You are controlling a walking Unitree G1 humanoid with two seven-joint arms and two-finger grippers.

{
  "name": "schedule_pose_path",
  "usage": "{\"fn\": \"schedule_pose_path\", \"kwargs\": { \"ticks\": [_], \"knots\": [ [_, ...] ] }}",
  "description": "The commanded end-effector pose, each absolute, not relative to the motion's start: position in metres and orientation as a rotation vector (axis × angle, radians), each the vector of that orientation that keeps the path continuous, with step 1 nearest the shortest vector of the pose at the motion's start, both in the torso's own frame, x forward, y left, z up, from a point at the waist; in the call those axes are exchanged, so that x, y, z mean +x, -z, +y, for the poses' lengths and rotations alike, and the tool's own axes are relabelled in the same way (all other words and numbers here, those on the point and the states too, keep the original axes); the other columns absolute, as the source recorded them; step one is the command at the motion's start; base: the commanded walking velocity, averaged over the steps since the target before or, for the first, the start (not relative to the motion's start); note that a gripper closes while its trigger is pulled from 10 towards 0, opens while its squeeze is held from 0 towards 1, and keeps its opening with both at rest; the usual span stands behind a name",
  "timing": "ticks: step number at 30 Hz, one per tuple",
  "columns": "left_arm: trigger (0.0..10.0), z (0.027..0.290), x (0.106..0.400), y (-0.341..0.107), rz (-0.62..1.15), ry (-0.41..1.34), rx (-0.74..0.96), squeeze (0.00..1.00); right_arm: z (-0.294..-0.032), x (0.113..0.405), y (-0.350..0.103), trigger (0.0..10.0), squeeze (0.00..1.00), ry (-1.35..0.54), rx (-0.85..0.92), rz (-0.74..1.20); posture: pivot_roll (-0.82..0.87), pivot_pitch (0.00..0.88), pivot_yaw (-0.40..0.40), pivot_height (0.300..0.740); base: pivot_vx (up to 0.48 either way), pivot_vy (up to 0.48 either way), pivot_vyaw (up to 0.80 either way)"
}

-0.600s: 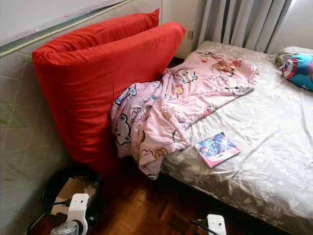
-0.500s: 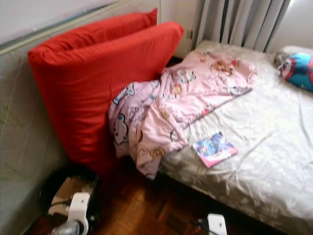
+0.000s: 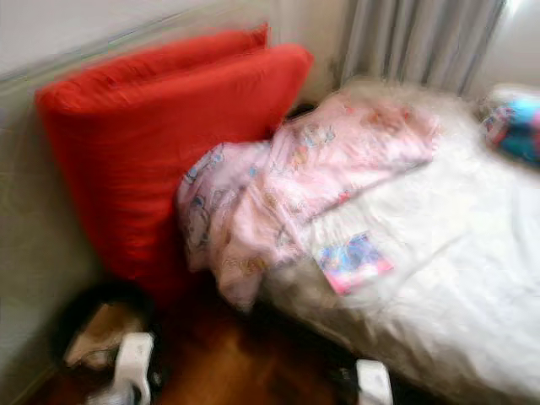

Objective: Clean up the room

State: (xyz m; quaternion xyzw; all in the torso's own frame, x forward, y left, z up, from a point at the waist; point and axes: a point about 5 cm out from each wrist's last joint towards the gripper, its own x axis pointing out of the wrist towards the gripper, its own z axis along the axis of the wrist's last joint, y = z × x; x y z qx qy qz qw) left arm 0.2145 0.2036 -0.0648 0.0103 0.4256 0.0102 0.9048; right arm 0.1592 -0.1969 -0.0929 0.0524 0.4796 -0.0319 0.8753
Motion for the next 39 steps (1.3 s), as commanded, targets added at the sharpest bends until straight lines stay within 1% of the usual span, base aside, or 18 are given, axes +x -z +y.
{"fn": "schedule_pose_path", "kwargs": {
  "ticks": [1,8,39],
  "knots": [
    [10.0,0.1993,0.2136,0.0663,0.893,-0.008,0.027,0.0,-0.2023,0.1534,0.0945,10.0,0.0,0.085,0.11,1.02,0.0,0.052,-0.021,0.737,0.0,-0.277,-0.77],
    [10.0,0.2,0.2139,0.0661,0.893,-0.009,0.028,0.0,-0.2017,0.1537,0.0945,10.0,0.0,0.082,0.11,1.02,0.0,0.06,-0.018,0.737,0.0,-0.28,-0.76],
    [10.0,0.1994,0.2157,0.0651,0.89,-0.001,0.028,0.0,-0.2026,0.1562,0.0932,10.0,0.0,0.096,0.117,0.998,-0.01,0.088,-0.022,0.737,0.0,-0.281,0.0]
  ]
}}
